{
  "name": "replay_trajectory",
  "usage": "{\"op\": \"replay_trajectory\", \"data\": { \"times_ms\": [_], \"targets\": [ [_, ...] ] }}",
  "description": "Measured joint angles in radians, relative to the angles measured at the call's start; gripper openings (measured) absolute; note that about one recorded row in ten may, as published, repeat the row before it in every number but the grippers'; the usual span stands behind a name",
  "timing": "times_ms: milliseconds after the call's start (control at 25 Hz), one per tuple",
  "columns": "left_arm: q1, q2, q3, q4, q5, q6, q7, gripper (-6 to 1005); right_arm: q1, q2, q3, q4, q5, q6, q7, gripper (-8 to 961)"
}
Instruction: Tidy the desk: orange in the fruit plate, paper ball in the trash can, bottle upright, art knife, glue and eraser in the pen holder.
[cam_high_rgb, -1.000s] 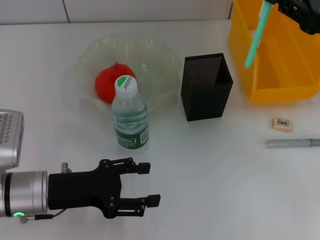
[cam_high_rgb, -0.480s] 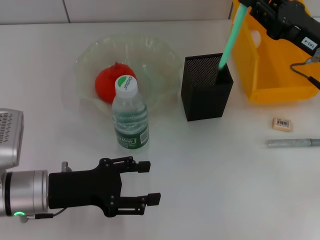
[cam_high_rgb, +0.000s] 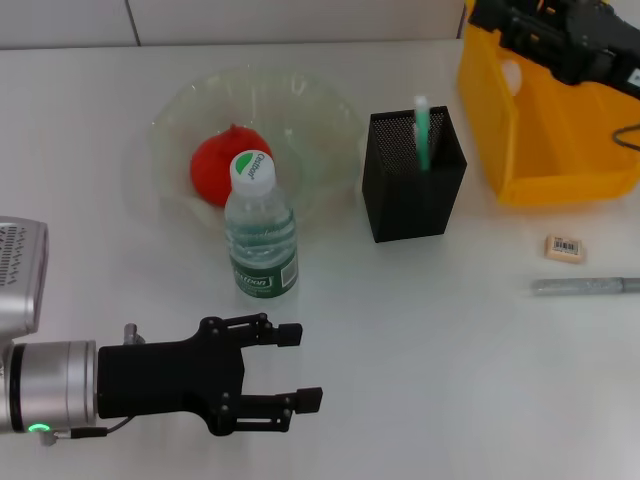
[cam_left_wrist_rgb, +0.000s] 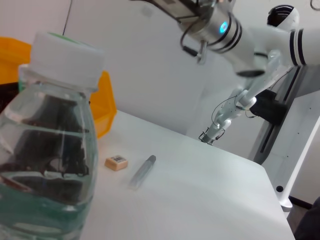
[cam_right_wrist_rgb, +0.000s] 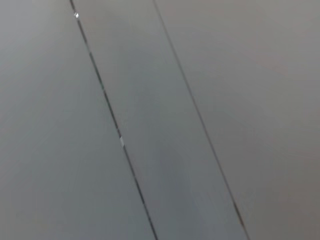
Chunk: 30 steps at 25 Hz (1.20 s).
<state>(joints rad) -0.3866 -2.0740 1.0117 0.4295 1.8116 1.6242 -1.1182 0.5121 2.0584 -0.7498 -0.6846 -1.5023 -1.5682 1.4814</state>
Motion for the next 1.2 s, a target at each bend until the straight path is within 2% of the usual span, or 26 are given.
{"op": "replay_trajectory", "data": {
  "times_ms": [40,80,120,200,240,280,320,400,440,520,600,640,680,720,760,800,840,1200],
  "targets": [
    [0.0,0.0,0.0,0.0,0.0,0.002,0.0,797,-0.008,-0.022,-0.009,-0.175,-0.106,-0.07,0.176,551],
    [0.0,0.0,0.0,0.0,0.0,0.002,0.0,797,-0.008,-0.022,-0.009,-0.175,-0.106,-0.07,0.176,551],
    [0.0,0.0,-0.001,0.0,0.0,0.005,0.0,797,-0.007,-0.035,-0.011,-0.253,-0.157,-0.111,0.251,551],
    [0.0,0.0,0.0,0.0,0.0,0.006,0.0,797,0.005,-0.066,-0.01,-0.411,-0.268,-0.23,0.407,552],
    [0.0,0.0,0.0,0.0,0.0,0.006,0.0,797,0.029,-0.094,-0.01,-0.555,-0.383,-0.365,0.539,552],
    [-0.001,0.0,-0.001,0.0,0.0,0.006,0.0,797,0.029,-0.094,-0.01,-0.555,-0.383,-0.365,0.539,552],
    [-0.002,0.0,-0.002,0.0,0.0,0.006,0.0,797,0.043,-0.104,-0.01,-0.624,-0.437,-0.42,0.583,552],
    [-0.003,0.0,-0.003,0.0,0.0,0.006,0.0,797,0.063,-0.109,-0.014,-0.736,-0.547,-0.504,0.642,551],
    [-0.006,0.0,-0.006,0.0,-0.001,0.005,0.0,797,0.076,-0.107,-0.044,-0.836,-0.667,-0.544,0.697,551],
    [-0.008,0.0,-0.006,0.0,-0.001,0.004,-0.001,797,0.08,-0.105,-0.062,-0.871,-0.719,-0.551,0.723,551],
    [-0.011,0.0,-0.006,0.0,-0.001,0.002,-0.005,797,0.083,-0.088,-0.101,-0.912,-0.835,-0.523,0.803,552],
    [-0.013,0.0,-0.006,0.0,-0.001,0.001,-0.006,797,0.084,-0.058,-0.115,-0.923,-0.943,-0.474,0.887,552],
    [-0.013,0.0,-0.006,0.0,-0.001,0.001,-0.006,797,0.083,-0.042,-0.118,-0.924,-0.99,-0.453,0.915,552],
    [-0.013,0.0,-0.007,0.0,-0.001,0.001,-0.006,797,0.083,-0.042,-0.118,-0.924,-0.99,-0.453,0.915,552],
    [-0.013,0.0,-0.007,0.0,-0.001,0.001,-0.006,797,0.078,-0.015,-0.118,-0.924,-1.047,-0.433,0.933,552],
    [-0.013,0.0,-0.008,0.0,-0.002,0.001,-0.007,797,0.074,-0.001,-0.119,-0.922,-1.082,-0.418,0.935,553],
    [-0.014,0.0,-0.008,0.0,-0.003,0.0,-0.006,797,0.06,0.024,-0.127,-0.903,-1.158,-0.377,0.949,553],
    [-0.025,0.002,-0.002,0.0,-0.003,-0.003,-0.005,797,0.037,0.022,-0.158,-0.742,-1.228,-0.169,1.111,554]
  ]
}}
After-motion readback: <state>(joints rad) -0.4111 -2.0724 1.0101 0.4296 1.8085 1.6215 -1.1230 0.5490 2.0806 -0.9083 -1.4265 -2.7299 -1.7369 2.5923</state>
